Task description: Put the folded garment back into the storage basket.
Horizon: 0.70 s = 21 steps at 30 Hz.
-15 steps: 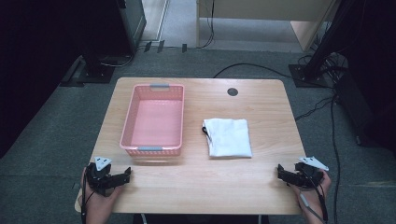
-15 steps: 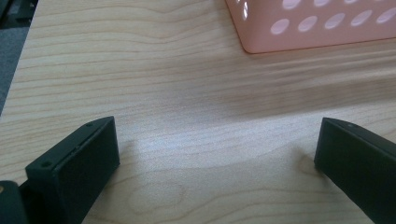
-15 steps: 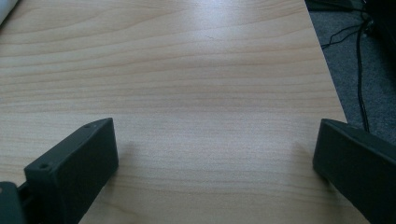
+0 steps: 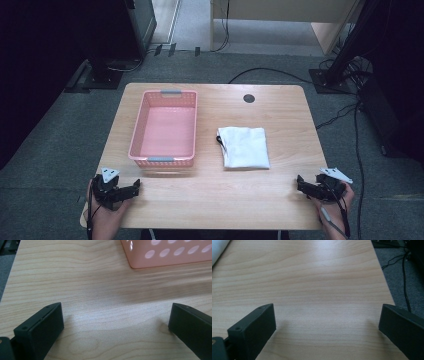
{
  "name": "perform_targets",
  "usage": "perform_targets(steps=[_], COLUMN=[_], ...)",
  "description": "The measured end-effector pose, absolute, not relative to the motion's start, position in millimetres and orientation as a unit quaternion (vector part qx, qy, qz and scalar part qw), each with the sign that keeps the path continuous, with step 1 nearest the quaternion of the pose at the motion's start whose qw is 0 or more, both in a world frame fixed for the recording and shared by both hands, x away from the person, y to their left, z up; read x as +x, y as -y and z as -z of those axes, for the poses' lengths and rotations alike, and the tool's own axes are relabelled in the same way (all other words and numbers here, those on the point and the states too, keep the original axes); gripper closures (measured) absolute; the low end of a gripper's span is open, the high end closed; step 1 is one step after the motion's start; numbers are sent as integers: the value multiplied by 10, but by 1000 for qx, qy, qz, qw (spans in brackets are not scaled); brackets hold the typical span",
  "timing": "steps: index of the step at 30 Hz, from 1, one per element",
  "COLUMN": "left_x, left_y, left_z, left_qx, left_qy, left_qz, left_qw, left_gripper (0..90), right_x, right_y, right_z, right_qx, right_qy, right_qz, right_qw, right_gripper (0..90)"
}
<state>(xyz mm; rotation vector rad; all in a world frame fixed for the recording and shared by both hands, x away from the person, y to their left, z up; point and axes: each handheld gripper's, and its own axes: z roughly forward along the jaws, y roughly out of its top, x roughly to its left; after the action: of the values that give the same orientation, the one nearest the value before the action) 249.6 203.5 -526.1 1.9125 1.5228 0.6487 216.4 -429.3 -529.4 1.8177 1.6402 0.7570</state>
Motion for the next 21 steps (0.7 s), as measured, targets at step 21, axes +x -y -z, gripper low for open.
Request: perform_targets(steps=[21], left_x=[2496], left_y=[-2034], left_z=[5262], left_qx=[721], left_qy=[-574], left_qz=[-245], left_qw=[301], left_gripper=[0], right_x=[2282], right_y=[4195], right_z=[5056], right_qx=[675], right_qy=[-607], right_qz=[-307], right_qw=[286], right_gripper=[12])
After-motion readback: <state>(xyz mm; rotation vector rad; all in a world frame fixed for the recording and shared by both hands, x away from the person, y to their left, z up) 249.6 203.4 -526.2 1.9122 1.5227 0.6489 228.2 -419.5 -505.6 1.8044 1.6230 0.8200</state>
